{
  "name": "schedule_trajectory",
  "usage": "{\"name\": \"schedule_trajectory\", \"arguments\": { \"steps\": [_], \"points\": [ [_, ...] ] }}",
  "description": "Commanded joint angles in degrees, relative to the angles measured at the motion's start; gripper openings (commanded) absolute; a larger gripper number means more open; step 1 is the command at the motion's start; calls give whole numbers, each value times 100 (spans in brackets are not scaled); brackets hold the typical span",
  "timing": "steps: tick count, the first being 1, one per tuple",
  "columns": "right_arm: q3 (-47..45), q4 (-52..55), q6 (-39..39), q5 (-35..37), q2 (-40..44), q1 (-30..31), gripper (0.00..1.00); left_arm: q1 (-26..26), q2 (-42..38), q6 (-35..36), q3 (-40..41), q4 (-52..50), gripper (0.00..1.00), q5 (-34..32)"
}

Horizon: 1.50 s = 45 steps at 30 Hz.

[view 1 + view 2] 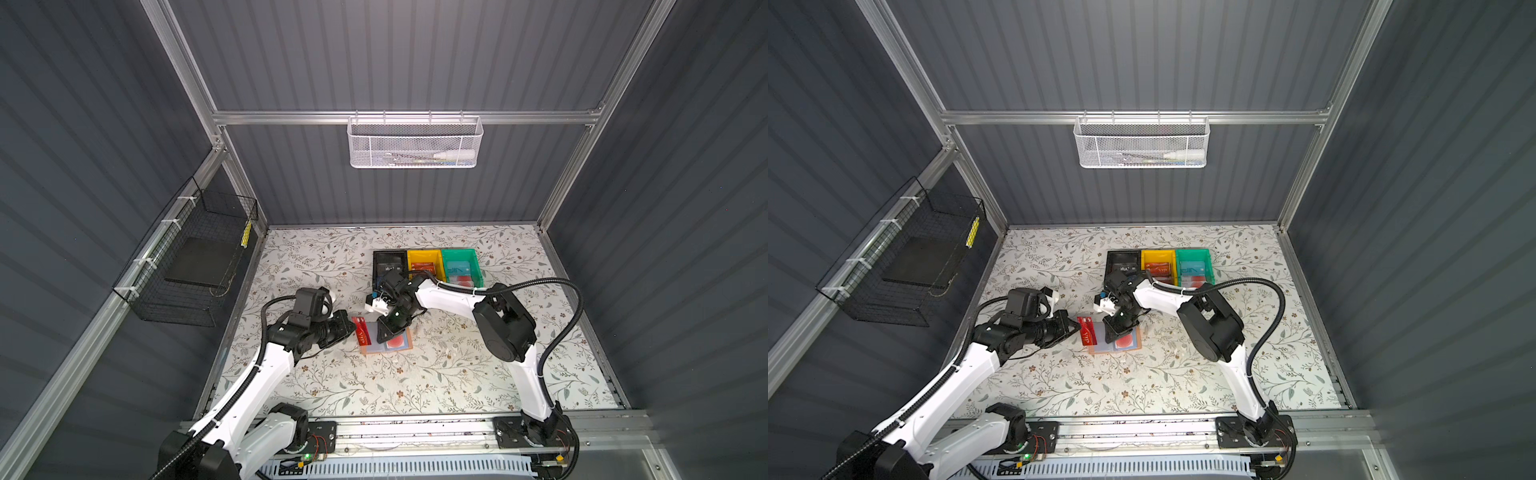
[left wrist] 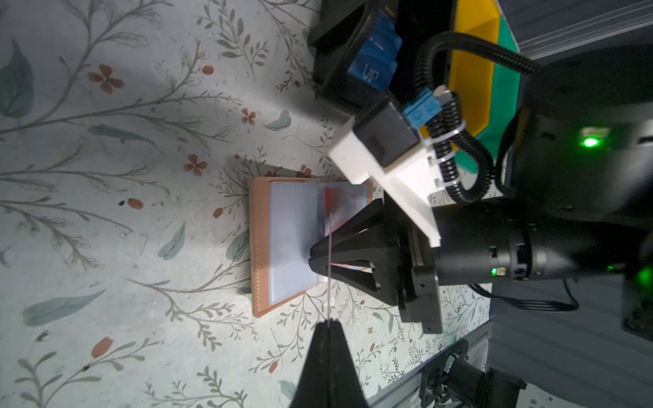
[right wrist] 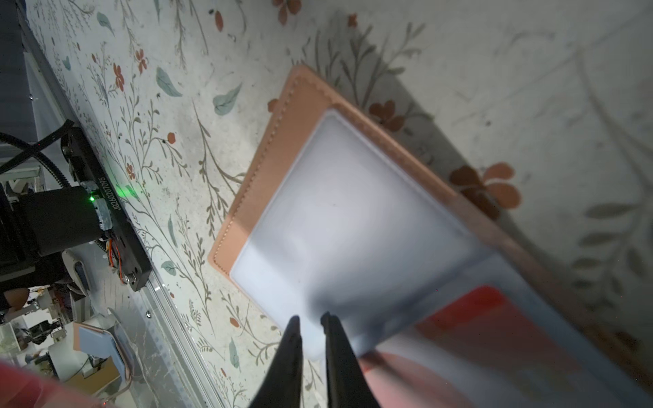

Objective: Take the credit cards out of the card holder
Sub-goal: Flip over the card slot in the card holder, then place the credit card in the storage box.

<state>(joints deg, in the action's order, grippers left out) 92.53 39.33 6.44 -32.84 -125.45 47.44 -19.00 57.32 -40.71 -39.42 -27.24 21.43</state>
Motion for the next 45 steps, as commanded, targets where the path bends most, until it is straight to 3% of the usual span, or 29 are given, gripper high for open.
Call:
{"name": "schedule_trajectory", "arguments": {
  "steps": [1,7,11,17,22,28,45],
  "points": [
    [72,279,-74,115,249,-6,19,38,109,-220,157,398,4,325],
    [-178,270,-40,25,756,-218,25,41,406,-308,584,1096,4,443],
    [-468,185,-215,-492,1055,-468,41,44,478,-334,636,1384,6,496],
    [-681,347,-436,-1232,1101,-853,49,37,777,-573,795,2216,6,814],
    [-737,416,-521,-1664,1119,-963,50,37,812,-1012,1188,3509,6,1209],
    [-729,89,-327,-2098,1026,-973,49,34,759,-1109,1325,3943,6,1291],
    [-368,-352,-60,-2424,682,-974,41,21,714,-1346,1582,4679,6,1408]
  ]
}}
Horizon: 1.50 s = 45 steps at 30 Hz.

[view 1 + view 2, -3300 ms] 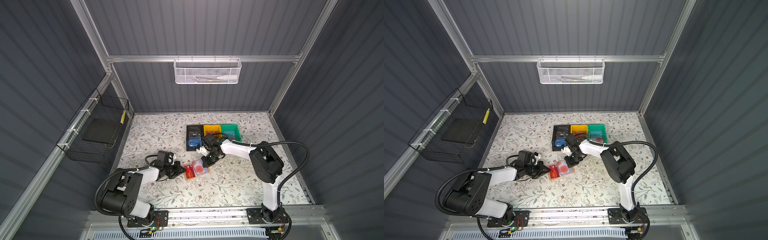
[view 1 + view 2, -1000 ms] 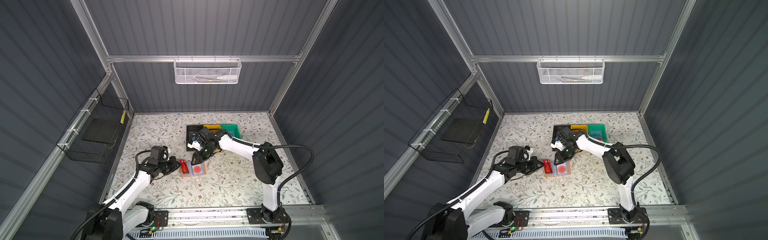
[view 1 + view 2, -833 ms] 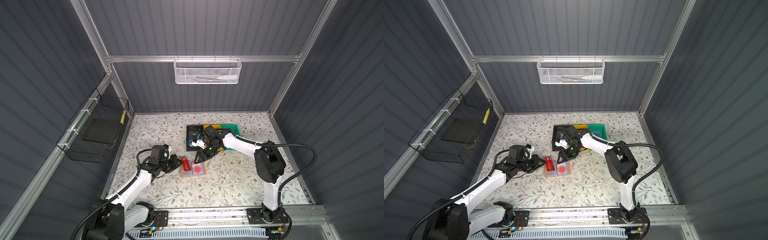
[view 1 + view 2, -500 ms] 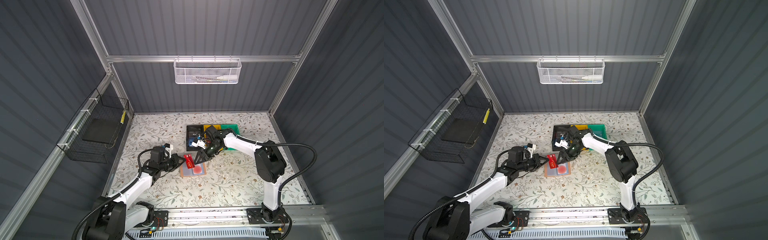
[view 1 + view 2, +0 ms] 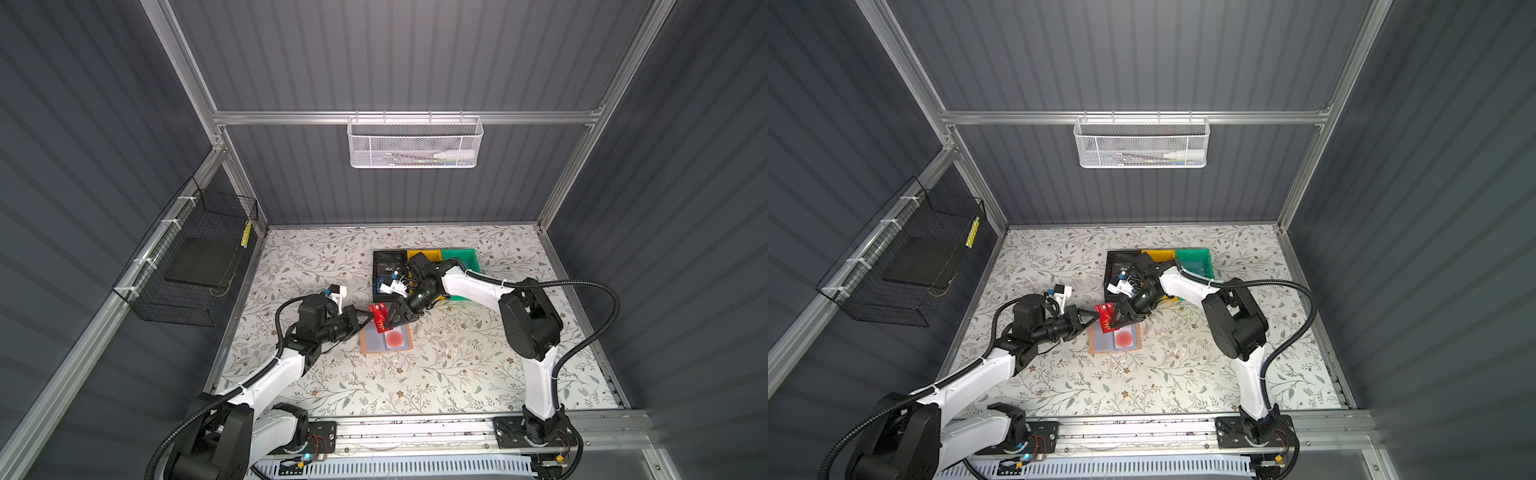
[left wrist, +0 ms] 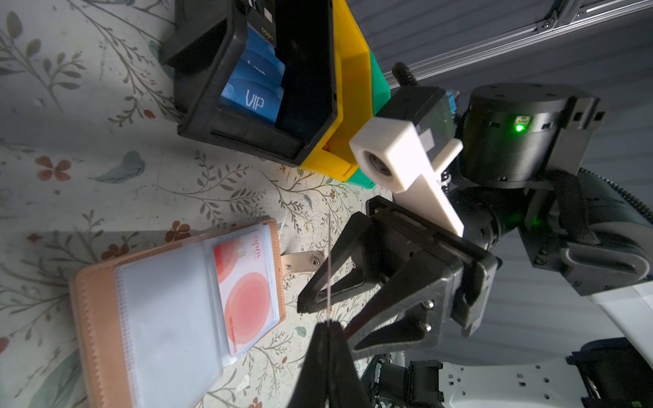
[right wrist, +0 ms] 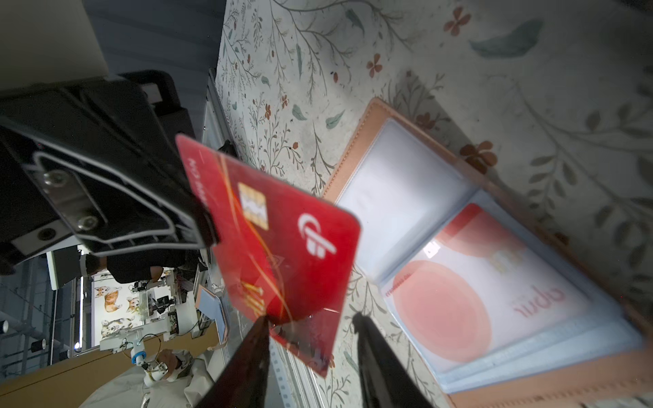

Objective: Take the credit cards out of the card holder
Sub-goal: Place the credit card in the storage box.

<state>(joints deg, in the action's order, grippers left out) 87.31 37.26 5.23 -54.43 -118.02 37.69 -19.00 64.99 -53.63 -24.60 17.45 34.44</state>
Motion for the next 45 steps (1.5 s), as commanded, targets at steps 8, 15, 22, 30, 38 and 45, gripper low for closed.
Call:
{"name": "schedule_trajectory", "arguments": {
  "steps": [8,15,22,30,38,45],
  "points": [
    [281,-187,39,-610,-103,4,17,13,26,-95,192,320,6,74],
    [442,320,-269,-749,-195,-24,0,11,-15,19,173,-45,16,-75],
    [1104,2039,-1655,-437,-257,-260,0,11,-506,535,-61,-1259,22,-516],
    [2168,3847,-3315,2879,178,-292,0,11,-364,579,-106,-1366,23,-504],
    [3109,4664,-4666,5319,4,-479,0,11,-84,556,-211,-1262,22,-417],
    [3994,4583,-5115,6321,-870,-647,0,11,-48,575,-221,-1297,22,-444]
  ]
}}
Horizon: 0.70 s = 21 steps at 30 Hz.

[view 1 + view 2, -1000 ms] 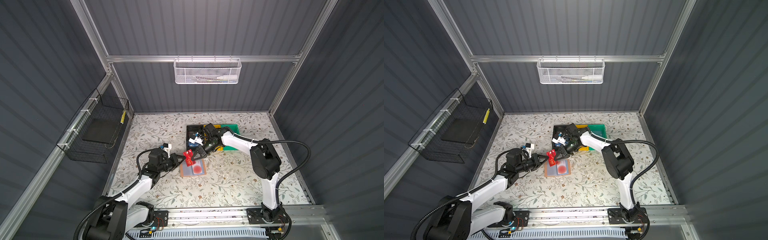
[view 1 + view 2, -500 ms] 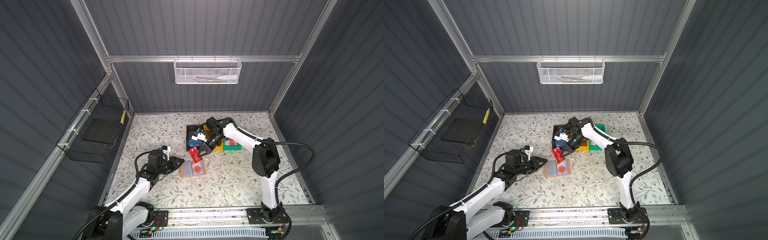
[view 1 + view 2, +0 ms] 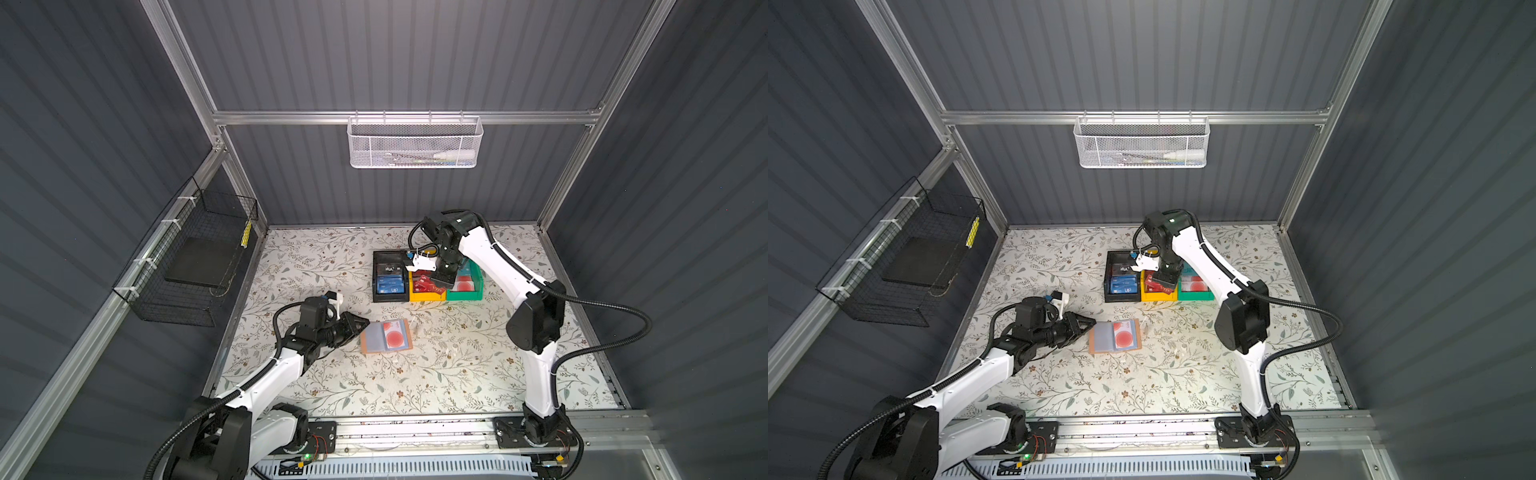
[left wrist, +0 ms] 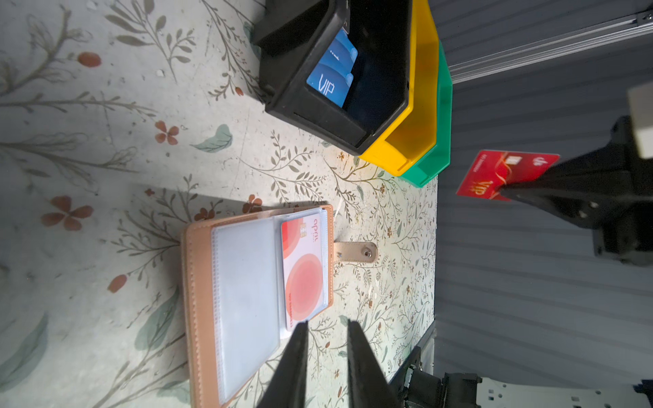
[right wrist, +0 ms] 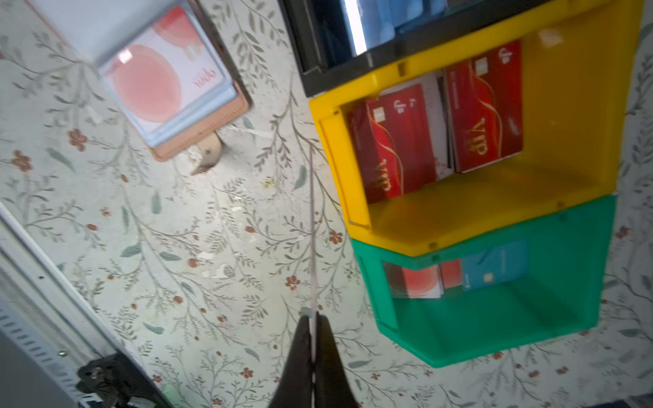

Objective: Take the credit cards out of the card holder
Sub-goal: Place the credit card in the storage box.

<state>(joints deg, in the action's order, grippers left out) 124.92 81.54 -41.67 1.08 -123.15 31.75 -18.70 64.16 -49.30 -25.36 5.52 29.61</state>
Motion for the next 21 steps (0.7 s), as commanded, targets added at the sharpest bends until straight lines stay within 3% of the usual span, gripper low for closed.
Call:
{"name": "schedule_trajectory", "arguments": {
  "steps": [1,10,21],
  "points": [
    [281,77,-491,844,-429,-67,0,-15,43,140,-144,-116,22,37],
    [353,-306,-1052,979,-703,-95,0,-15,347,173,-238,-51,22,37],
    [424,-347,-1071,688,-823,-59,0,-19,915,167,-317,239,22,124]
  ]
}}
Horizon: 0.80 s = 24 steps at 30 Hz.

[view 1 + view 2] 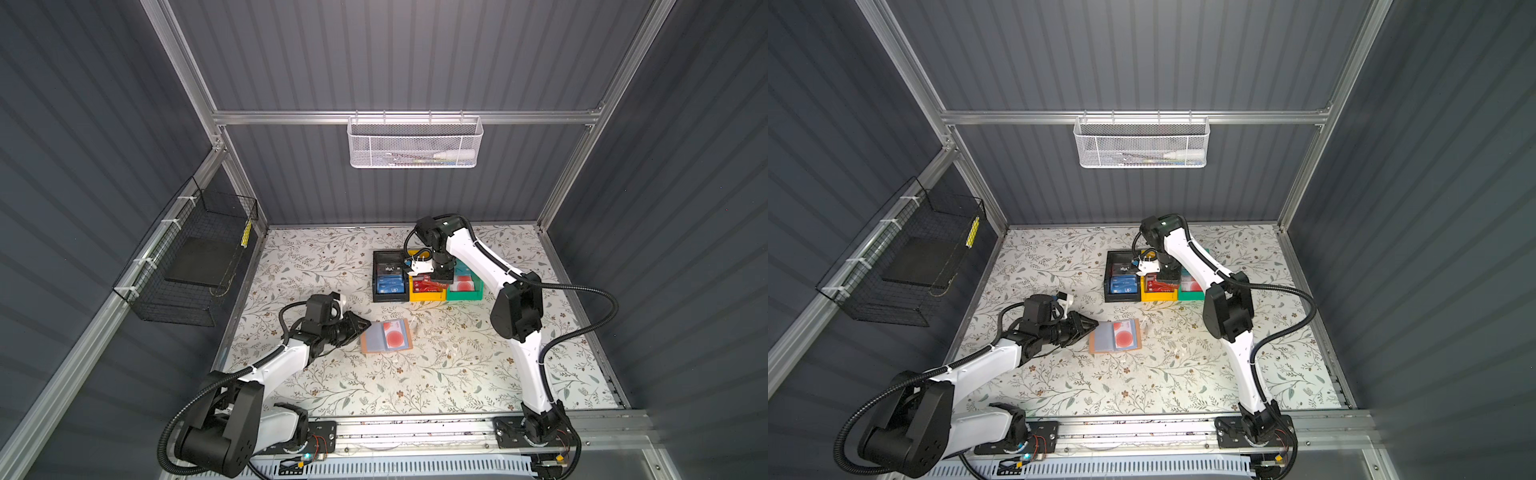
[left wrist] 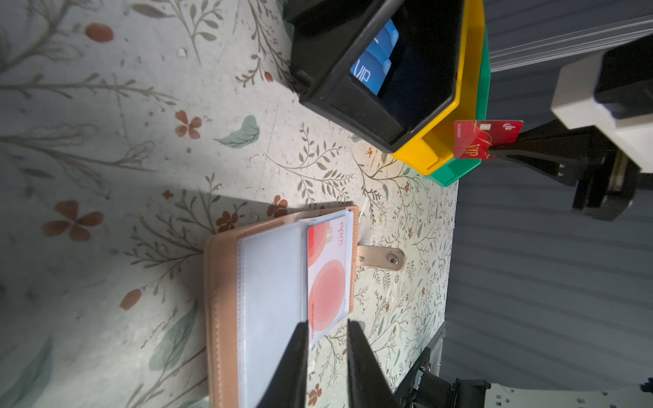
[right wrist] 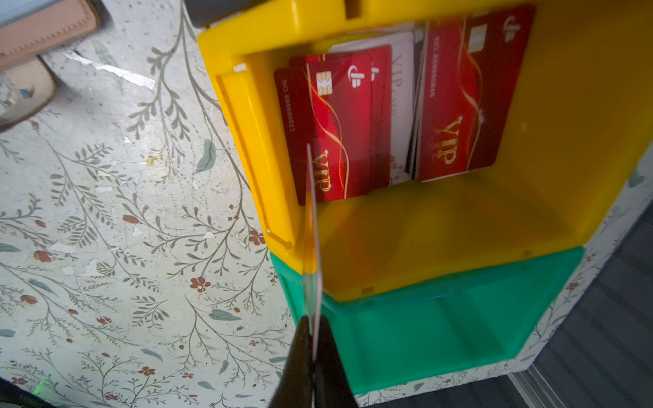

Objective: Take the credit cards out of the card holder
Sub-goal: Place the credit card in the storage box.

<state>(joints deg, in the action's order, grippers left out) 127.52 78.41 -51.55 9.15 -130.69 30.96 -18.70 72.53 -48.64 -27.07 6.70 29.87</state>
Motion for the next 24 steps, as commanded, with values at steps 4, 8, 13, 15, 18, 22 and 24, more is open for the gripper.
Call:
{"name": "schedule_trajectory", "arguments": {
  "steps": [4,8,13,15,18,22,24],
  "points": [
    [282,89,-100,-13,-159,107,0,-20,240,101,-145,200,22,138],
    [302,28,-255,61,-197,167,0,-20,378,106,-170,270,22,174],
    [309,-2,-303,62,-365,172,0,-20,435,128,-179,279,21,175],
    [313,7,-307,62,-458,171,0,-19,463,145,-176,274,21,169],
    [316,14,-303,50,-559,173,0,-20,503,153,-163,282,21,158],
    [322,-2,-329,-5,-619,170,0,-20,589,177,-203,287,21,133],
    [326,-38,-321,-62,-611,173,3,-20,663,179,-235,295,21,142]
  ]
}}
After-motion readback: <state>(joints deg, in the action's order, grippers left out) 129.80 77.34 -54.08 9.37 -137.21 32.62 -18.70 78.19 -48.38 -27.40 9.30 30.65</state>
